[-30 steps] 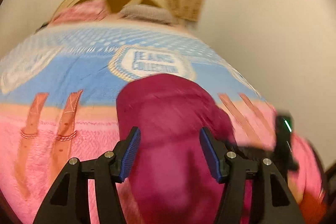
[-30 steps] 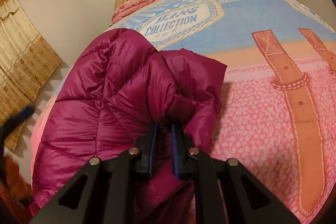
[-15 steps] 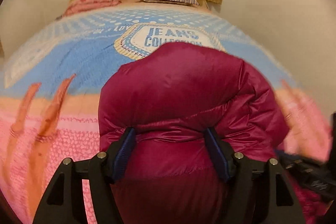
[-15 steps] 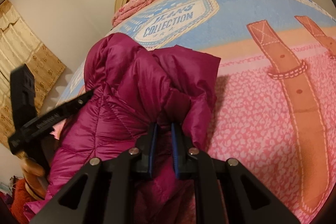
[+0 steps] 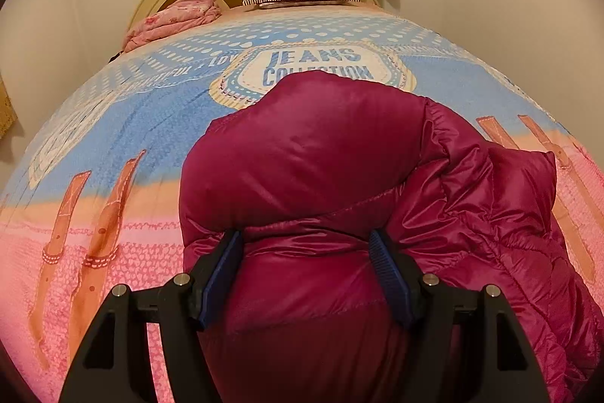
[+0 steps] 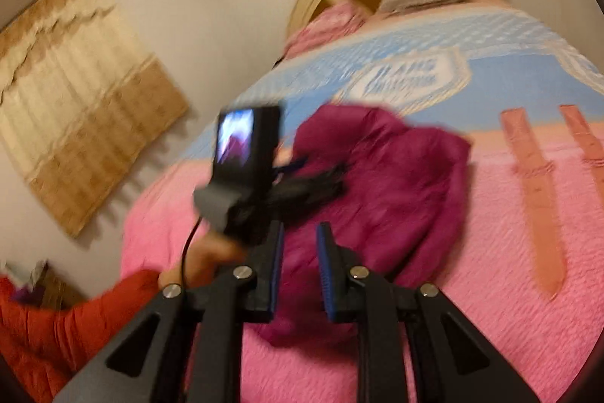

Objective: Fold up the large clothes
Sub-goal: 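Press the folded bundle with the right tool while the left tool releases it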

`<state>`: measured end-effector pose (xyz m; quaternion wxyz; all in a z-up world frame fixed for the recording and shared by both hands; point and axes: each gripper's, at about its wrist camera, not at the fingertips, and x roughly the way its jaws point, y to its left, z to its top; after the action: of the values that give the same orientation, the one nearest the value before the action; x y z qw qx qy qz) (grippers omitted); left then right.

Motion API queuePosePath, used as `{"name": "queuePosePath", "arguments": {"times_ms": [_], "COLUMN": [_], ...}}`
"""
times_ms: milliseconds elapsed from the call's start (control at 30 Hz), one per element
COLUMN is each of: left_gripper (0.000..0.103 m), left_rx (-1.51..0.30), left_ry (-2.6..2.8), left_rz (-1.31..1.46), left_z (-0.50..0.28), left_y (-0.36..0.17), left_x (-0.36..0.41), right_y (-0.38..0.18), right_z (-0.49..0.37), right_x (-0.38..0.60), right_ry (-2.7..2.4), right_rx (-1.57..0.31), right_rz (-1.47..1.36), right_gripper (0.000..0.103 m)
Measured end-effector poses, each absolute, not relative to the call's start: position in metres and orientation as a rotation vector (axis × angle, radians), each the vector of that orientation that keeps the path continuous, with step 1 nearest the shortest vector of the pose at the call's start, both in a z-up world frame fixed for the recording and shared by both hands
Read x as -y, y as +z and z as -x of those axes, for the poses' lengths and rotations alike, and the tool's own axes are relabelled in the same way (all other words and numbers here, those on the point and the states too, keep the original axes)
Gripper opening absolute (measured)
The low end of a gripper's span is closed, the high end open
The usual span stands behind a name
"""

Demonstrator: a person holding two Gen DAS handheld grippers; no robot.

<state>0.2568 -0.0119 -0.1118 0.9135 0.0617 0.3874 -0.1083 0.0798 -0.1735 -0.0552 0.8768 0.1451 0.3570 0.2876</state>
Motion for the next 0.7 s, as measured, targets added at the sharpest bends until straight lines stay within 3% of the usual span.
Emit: {"name": "queuePosePath", "arguments": {"times_ms": [133,267,400,533,600,700], "left_gripper": [0.070,0.070,0.070,0.070,0.071,0.071], "left_rx": [-0.799,-0.798,-0.795,-0.794,-0.792,-0.787], "left_ry": [-0.234,-0.247,-0.248,-0.249,-0.242,-0.221], "left_rz": [-0.115,-0.107,-0.107,-0.085,-0.073,-0.074], "left_z": [-0.257,-0.256,-0.255,-0.256,-0.255,-0.254], "left_y": [-0.112,-0.112,-0.112,-0.112,-0.111,-0.111], "left_x": [0.011,0.012,0.012,0.011,0.009,0.011], "right_y": [-0.092,-0.131,-0.150,-0.130,-0.102,-0.054], "right_z": [-0.073,-0.079,-0.085,-0.093,-0.101,-0.134], "right_x": [0.167,0.178,0.196,0.205,0.213,0.225], "right_ry": [0.547,0.476,0.499,0.514,0.505,0.453], "right_rx": [-0.849,-0.937,-0.960,-1.009,-0.946,-0.849], "right_rz": [-0.246,-0.267,-0.370,-0.355,-0.357,-0.450], "right_gripper": [0.020,0.008,0.003,0.006,0.017,0.016]}}
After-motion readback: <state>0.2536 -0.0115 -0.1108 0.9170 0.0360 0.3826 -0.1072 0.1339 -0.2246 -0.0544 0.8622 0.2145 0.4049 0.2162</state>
